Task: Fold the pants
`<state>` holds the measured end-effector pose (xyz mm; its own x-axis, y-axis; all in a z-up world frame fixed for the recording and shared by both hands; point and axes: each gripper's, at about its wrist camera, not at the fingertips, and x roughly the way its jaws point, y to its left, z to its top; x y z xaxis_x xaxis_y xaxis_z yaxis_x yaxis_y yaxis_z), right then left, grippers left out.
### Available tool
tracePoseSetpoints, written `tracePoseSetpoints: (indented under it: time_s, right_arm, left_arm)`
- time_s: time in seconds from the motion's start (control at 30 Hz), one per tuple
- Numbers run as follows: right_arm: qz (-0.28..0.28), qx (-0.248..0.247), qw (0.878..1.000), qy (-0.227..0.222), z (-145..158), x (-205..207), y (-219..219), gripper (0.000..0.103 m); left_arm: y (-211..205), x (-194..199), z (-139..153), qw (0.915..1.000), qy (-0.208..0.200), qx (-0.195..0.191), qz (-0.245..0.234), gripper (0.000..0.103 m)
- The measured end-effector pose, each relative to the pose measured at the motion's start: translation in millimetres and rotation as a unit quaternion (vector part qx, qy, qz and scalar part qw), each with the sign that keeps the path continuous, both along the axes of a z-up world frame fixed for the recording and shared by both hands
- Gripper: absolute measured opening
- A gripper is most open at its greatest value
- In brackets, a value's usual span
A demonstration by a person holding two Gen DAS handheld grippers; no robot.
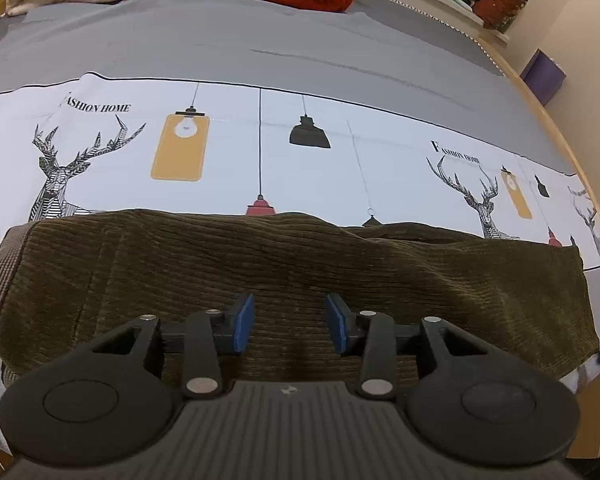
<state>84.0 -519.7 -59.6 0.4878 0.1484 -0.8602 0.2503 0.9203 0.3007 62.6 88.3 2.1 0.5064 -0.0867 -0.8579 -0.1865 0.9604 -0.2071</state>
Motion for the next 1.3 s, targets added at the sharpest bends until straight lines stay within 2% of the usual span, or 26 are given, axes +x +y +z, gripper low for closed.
tracePoseSetpoints:
  time_s: [0.07, 0.13, 0.27, 0.47, 0.53, 0.6, 0.63, 0.73, 0.77, 0.87, 0.9, 0.93, 1.0, 1.07, 1.13, 1.17, 1.23, 1.27, 1.3]
  right_arm:
    - [-0.066, 0.012, 0.997, -0.035, 7.5, -0.8, -17.4, 0.054]
    - [-0.113, 0.012, 0.993, -0.036, 6.6, 3.1, -30.4, 0.054]
    - [-0.188, 0.049, 0.981, -0.011, -14.1, 17.6, -45.2, 0.054]
    - [-0.218, 0.018, 0.975, 0.029, -38.8, 38.9, -41.1, 0.053]
    - [-0.227, -0.009, 0.973, 0.027, -39.6, 44.5, -37.1, 0.045]
    - [-0.229, -0.032, 0.972, 0.027, -38.9, 49.3, -34.0, 0.024]
    - [-0.227, -0.043, 0.973, 0.027, -38.2, 51.6, -32.1, 0.017]
    - [-0.229, -0.049, 0.972, 0.000, -25.9, 49.7, -29.2, 0.013]
    - [-0.241, -0.046, 0.969, -0.022, -16.3, 46.3, -29.7, 0.012]
    - [-0.291, -0.038, 0.949, -0.113, 15.5, 24.8, -39.7, 0.011]
    - [-0.311, -0.043, 0.943, -0.109, 14.3, 21.3, -46.0, 0.012]
    - [-0.322, -0.041, 0.942, -0.086, 6.3, 21.8, -52.3, 0.012]
    - [-0.346, -0.030, 0.938, -0.005, -22.1, 22.3, -64.7, 0.013]
    - [-0.354, -0.019, 0.934, 0.045, -38.3, 21.2, -69.2, 0.020]
    - [-0.361, -0.026, 0.932, 0.033, -31.0, 20.9, -66.9, 0.024]
    - [-0.355, -0.046, 0.933, 0.018, -22.7, 22.8, -62.5, 0.025]
    - [-0.336, -0.082, 0.938, -0.013, -6.7, 28.1, -51.7, 0.034]
    - [-0.330, -0.091, 0.939, -0.023, -1.5, 30.6, -47.1, 0.039]
    - [-0.324, -0.098, 0.940, -0.033, 3.2, 32.3, -41.3, 0.040]
  left_arm:
    - [-2.4, 2.1, -1.8, 1.0000, 0.001, 0.005, -0.001, 0.044]
    - [-1.0, 2.2, -4.7, 0.9999, 0.005, 0.014, 0.001, 0.045]
    - [12.8, -1.8, -12.6, 0.9995, 0.019, 0.020, 0.015, 0.045]
    - [33.7, -12.6, -15.2, 0.9988, 0.027, 0.032, 0.027, 0.045]
    - [39.3, -14.2, -15.3, 0.9985, 0.028, 0.037, 0.030, 0.045]
    - [44.8, -14.8, -15.4, 0.9983, 0.029, 0.039, 0.033, 0.045]
    - [45.5, -14.7, -15.5, 0.9982, 0.029, 0.040, 0.034, 0.045]
    - [48.0, -15.0, -15.2, 0.9982, 0.031, 0.039, 0.034, 0.045]
    - [47.6, -15.4, -14.7, 0.9983, 0.030, 0.039, 0.032, 0.045]
    - [45.1, -16.1, -14.6, 0.9986, 0.031, 0.035, 0.026, 0.045]
    - [44.6, -15.9, -14.8, 0.9987, 0.031, 0.033, 0.022, 0.045]
    - [43.4, -16.1, -15.0, 0.9988, 0.031, 0.033, 0.018, 0.045]
    - [40.6, -16.5, -16.9, 0.9988, 0.035, 0.032, 0.009, 0.045]
    - [38.8, -18.1, -18.7, 0.9989, 0.038, 0.027, 0.001, 0.046]
    - [36.1, -20.5, -21.1, 0.9987, 0.042, 0.029, -0.010, 0.052]
    - [35.0, -22.1, -22.7, 0.9985, 0.043, 0.030, -0.015, 0.053]
    - [34.1, -25.6, -27.3, 0.9980, 0.049, 0.033, -0.024, 0.053]
    - [34.2, -27.5, -30.7, 0.9975, 0.053, 0.036, -0.029, 0.053]
    - [35.0, -30.0, -35.4, 0.9968, 0.060, 0.041, -0.034, 0.053]
